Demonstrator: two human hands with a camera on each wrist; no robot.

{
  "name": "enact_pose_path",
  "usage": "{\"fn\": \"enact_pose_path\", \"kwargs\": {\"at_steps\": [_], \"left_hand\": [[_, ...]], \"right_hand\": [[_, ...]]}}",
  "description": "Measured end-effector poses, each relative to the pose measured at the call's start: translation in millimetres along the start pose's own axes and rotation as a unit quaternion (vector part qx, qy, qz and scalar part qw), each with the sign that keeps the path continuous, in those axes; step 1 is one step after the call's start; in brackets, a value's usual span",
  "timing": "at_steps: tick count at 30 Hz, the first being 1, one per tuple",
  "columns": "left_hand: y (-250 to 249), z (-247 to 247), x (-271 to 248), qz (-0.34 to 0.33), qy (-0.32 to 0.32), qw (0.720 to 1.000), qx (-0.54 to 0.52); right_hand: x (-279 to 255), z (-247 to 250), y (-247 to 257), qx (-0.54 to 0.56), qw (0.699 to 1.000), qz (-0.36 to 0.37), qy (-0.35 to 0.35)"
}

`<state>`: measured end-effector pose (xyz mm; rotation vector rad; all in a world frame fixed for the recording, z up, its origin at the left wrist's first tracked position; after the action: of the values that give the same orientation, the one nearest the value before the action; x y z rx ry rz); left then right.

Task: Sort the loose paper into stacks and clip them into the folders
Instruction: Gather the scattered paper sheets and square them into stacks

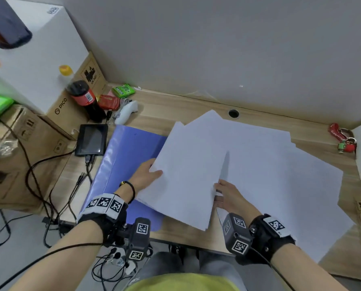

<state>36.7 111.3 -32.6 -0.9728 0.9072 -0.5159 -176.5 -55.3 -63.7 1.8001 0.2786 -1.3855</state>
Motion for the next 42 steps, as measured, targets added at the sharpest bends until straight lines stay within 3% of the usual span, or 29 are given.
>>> {"fn": "enact_pose_path", "kwargs": {"at_steps": [3, 7, 10, 12, 14, 16, 18, 21, 24, 27, 30, 32, 35, 37, 42], "left_hand": [[14, 45, -2, -0.010, -0.103, 0.994, 0.035], [39, 92, -11, 0.041, -0.181, 0.977, 0.106], [50, 106, -13, 0.086, -0.258, 0.941, 0.203], [42, 97, -8, 0.071, -0.292, 0.920, 0.250], [27, 70, 8, 0.007, -0.253, 0.954, 0.162], [12, 30, 27, -0.019, -0.133, 0.990, 0.052], [0, -15, 40, 0.002, 0.008, 1.000, 0.028], [-6, -69, 56, 0.028, 0.121, 0.990, 0.070], [1, -100, 70, 0.038, 0.138, 0.979, 0.148], [6, -121, 78, 0.012, 0.180, 0.940, 0.290], [0, -140, 75, 0.002, 0.234, 0.923, 0.306], [-6, -143, 76, -0.012, 0.208, 0.949, 0.236], [-16, -125, 77, -0.001, 0.061, 0.994, 0.088], [-14, -111, 79, 0.025, 0.010, 0.999, 0.043], [13, -86, 80, 0.120, -0.019, 0.992, -0.038]], "right_hand": [[-3, -15, 9, -0.009, 0.999, 0.027, 0.038], [5, -2, 6, -0.001, 0.999, 0.024, 0.029], [9, 19, -3, 0.010, 1.000, 0.009, -0.004], [10, 37, -10, 0.021, 0.999, -0.001, -0.038], [9, 55, -16, 0.040, 0.997, -0.005, -0.072], [6, 71, -22, 0.067, 0.993, -0.005, -0.092], [1, 86, -28, 0.087, 0.991, -0.005, -0.104], [-6, 111, -39, 0.111, 0.986, -0.003, -0.127], [-16, 138, -52, 0.131, 0.978, 0.001, -0.166], [-23, 162, -64, 0.153, 0.969, 0.013, -0.194], [-25, 173, -66, 0.157, 0.960, 0.027, -0.230], [-24, 173, -61, 0.146, 0.954, 0.039, -0.261], [-17, 165, -45, 0.118, 0.950, 0.053, -0.283], [-8, 156, -32, 0.082, 0.955, 0.049, -0.281], [22, 118, -3, -0.009, 0.972, 0.013, -0.234]]}}
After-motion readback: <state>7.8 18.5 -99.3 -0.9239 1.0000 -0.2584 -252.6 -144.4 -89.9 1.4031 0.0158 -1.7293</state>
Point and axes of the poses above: each hand's wrist, its own x-axis towards the middle knuckle, its own z-axis out of the back of the hand, y = z × x, the point moved 4 cm from there along x, towards the middle knuckle, and after that the axes turned 8 degrees about -z, right-handed, at the moved point
